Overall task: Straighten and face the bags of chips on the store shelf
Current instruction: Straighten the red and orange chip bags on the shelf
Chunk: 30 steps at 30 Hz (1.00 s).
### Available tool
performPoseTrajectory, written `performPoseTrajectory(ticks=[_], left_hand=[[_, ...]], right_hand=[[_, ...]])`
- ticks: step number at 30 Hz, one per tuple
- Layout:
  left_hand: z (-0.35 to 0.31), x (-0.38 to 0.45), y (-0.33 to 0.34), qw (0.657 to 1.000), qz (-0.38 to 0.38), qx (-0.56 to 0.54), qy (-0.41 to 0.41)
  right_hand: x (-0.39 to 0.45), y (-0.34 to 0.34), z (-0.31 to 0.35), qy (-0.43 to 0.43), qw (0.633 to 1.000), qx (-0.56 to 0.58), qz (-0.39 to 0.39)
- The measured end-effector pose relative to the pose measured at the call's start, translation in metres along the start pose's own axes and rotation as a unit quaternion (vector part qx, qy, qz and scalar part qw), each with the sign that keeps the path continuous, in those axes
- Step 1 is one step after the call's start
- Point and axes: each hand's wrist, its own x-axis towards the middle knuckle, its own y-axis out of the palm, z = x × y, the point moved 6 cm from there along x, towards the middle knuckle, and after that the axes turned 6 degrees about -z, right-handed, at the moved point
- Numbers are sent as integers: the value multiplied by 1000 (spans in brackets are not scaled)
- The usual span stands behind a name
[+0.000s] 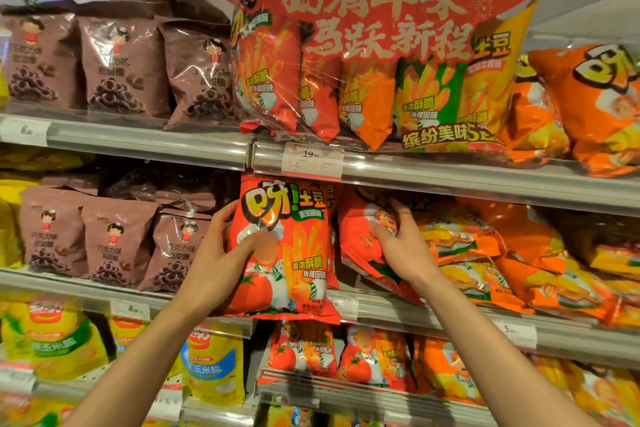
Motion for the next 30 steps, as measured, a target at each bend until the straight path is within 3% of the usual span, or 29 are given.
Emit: performPoseTrajectory(ticks=[7,12,16,21,25,30], left_hand=[[1,0,-8,1000,-15,-5,-6],[3,0,-8,1000,-6,3,-7],[0,-1,-7,1000,-11,18,2],[3,-3,-3,1000,-5,13,2],[5,-2,1,1000,-4,8,1],[2,-1,6,1000,2,15,11]], right_hand=[[3,18,7,-15,997,54,-51],[18,35,1,-95,983,-144,-65],[20,44,-21,-110,933,-342,-16],[25,44,-23,-119,933,-337,32],[26,39,-24,-139,929,-341,-24],[32,48,-30,-110,879,-463,-33]])
